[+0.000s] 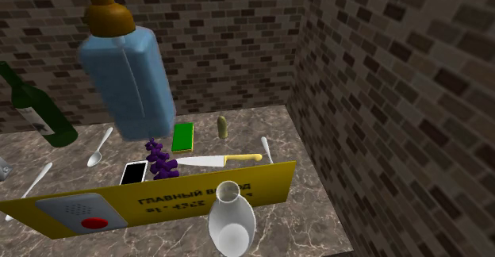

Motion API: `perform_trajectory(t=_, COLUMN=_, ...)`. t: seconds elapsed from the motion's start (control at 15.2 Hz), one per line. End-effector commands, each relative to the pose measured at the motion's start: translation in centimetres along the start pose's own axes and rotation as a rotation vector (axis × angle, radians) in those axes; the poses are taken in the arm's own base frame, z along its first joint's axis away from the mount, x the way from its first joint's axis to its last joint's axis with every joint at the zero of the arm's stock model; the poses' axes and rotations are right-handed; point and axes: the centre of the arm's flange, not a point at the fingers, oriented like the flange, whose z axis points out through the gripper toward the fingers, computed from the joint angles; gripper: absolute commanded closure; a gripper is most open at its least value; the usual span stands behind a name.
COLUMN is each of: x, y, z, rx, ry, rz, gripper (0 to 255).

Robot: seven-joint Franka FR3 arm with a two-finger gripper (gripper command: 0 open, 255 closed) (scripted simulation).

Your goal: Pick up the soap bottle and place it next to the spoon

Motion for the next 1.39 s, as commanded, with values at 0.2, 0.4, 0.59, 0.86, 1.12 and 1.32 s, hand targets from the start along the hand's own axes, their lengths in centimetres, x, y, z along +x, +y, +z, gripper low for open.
perform_trajectory(t=0.2, x=-1.5, y=-6.4, z=-0.3, rx=0.000, ry=0.000, rz=0.001, gripper=255)
perform_trajectory(t=0.4, x=-2.5, y=-10.2, z=-0.4, rx=0.000, ry=0.000, rz=0.001, gripper=255)
perform_trajectory(t=0.59, x=-3.4, y=-14.1, z=-0.4, rx=0.000, ry=0.000, rz=0.001, gripper=255)
perform_trajectory(t=0.86, x=-4.7, y=-19.2, z=-0.5, rx=0.000, ry=0.000, rz=0.001, gripper=255)
perform_trajectory(t=1.12, x=-6.0, y=-24.3, z=-0.6, rx=0.000, ry=0.000, rz=0.001, gripper=255)
perform_trajectory(t=1.32, x=-6.9, y=-28.2, z=-0.7, rx=0.000, ry=0.000, rz=0.001, gripper=255)
